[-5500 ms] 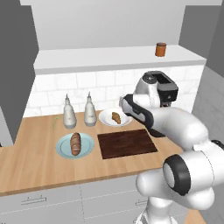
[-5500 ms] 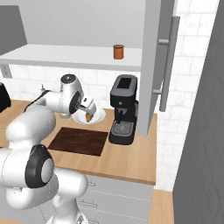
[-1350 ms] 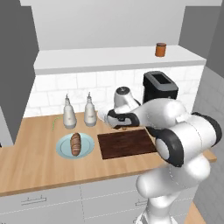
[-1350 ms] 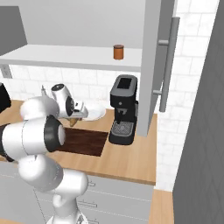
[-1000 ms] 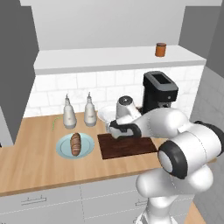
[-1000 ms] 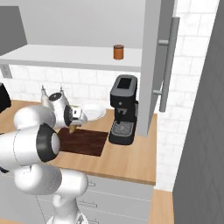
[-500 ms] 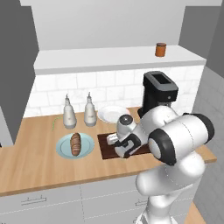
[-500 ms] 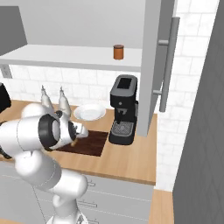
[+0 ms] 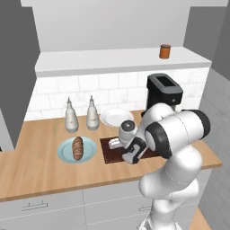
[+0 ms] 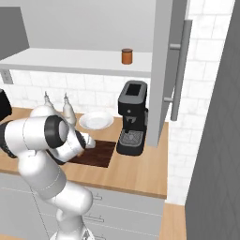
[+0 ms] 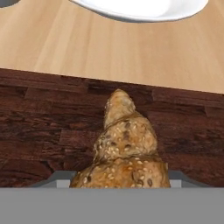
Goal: From the different types of pastries on the counter, select a croissant and place it on the cutting board. Then retrieve a jar of jam from the cabinet and place it alongside the croissant on the cutting board.
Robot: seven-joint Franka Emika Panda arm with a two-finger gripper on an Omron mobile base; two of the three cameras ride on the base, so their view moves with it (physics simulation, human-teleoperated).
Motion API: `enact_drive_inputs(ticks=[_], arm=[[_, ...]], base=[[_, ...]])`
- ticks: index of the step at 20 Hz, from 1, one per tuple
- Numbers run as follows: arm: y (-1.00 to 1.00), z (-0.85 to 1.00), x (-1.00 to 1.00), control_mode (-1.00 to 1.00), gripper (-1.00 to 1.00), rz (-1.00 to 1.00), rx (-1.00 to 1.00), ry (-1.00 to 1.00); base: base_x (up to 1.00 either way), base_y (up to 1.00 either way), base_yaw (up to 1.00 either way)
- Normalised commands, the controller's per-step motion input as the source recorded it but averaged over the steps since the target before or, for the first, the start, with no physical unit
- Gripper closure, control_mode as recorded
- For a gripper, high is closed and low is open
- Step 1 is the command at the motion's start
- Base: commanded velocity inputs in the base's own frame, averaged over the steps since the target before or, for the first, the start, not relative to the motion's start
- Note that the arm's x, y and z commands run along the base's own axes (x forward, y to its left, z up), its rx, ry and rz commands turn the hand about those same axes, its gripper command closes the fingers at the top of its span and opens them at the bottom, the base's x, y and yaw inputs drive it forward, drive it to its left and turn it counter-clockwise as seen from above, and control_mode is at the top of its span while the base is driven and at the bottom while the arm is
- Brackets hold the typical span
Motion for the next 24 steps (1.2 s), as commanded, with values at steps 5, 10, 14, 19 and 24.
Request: enact_drive_inputs(ticks=[5, 10, 14, 19, 24], arm=[[0.05, -0.51, 0.02, -1.00, -1.00, -0.01, 0.00, 0.03], [0.00, -0.18, -0.02, -1.00, -1.00, 0.00, 0.00, 0.00], [0.00, -0.11, 0.00, -1.00, -1.00, 0.00, 0.00, 0.00], [0.00, -0.05, -0.08, -1.00, -1.00, 0.00, 0.00, 0.00], [0.00, 0.22, -0.21, -1.00, -1.00, 0.00, 0.00, 0.00]], base=[[0.00, 0.00, 0.00], [0.00, 0.00, 0.00], [0.00, 0.00, 0.00], [0.00, 0.00, 0.00], [0.00, 0.00, 0.00]])
